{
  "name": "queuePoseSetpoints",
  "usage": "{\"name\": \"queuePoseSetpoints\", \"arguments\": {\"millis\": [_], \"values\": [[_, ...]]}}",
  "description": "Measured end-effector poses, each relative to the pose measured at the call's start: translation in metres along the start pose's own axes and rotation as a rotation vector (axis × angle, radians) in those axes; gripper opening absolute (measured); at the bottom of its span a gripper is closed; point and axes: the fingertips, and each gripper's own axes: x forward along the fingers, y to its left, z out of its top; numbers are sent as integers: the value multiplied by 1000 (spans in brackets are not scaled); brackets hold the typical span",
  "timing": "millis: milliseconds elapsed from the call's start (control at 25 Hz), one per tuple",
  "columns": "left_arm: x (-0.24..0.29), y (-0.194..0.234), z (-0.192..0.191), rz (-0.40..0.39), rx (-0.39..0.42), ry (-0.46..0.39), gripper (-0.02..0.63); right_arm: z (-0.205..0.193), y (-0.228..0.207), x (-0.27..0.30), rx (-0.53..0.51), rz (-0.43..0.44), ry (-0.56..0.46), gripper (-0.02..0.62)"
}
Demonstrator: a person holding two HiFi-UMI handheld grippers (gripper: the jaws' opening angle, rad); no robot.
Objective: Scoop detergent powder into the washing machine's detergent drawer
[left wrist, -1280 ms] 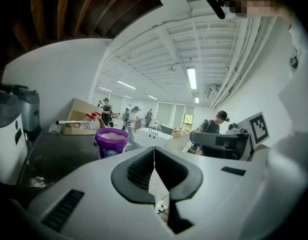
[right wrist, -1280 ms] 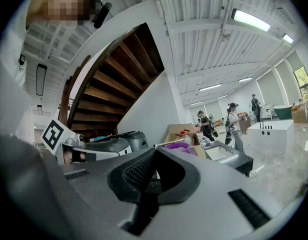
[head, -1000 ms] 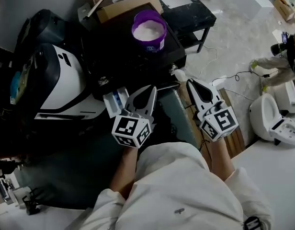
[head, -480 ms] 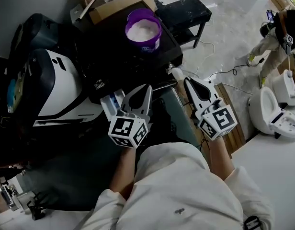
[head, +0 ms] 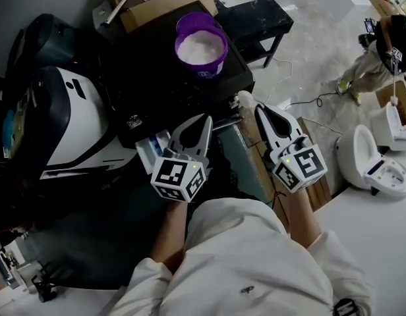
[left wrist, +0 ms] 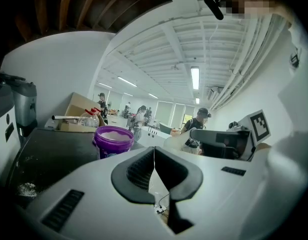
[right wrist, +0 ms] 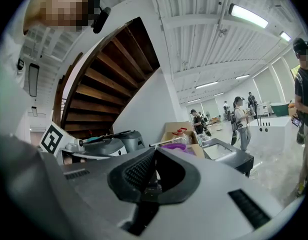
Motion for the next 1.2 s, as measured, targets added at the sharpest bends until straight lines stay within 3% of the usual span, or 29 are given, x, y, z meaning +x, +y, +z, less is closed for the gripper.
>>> {"name": "queuePoseSetpoints", "arguments": {"millis": [1200], "values": [[97, 120, 50, 62, -3, 8, 18, 40, -66, 156, -69, 35, 39, 11]]}}
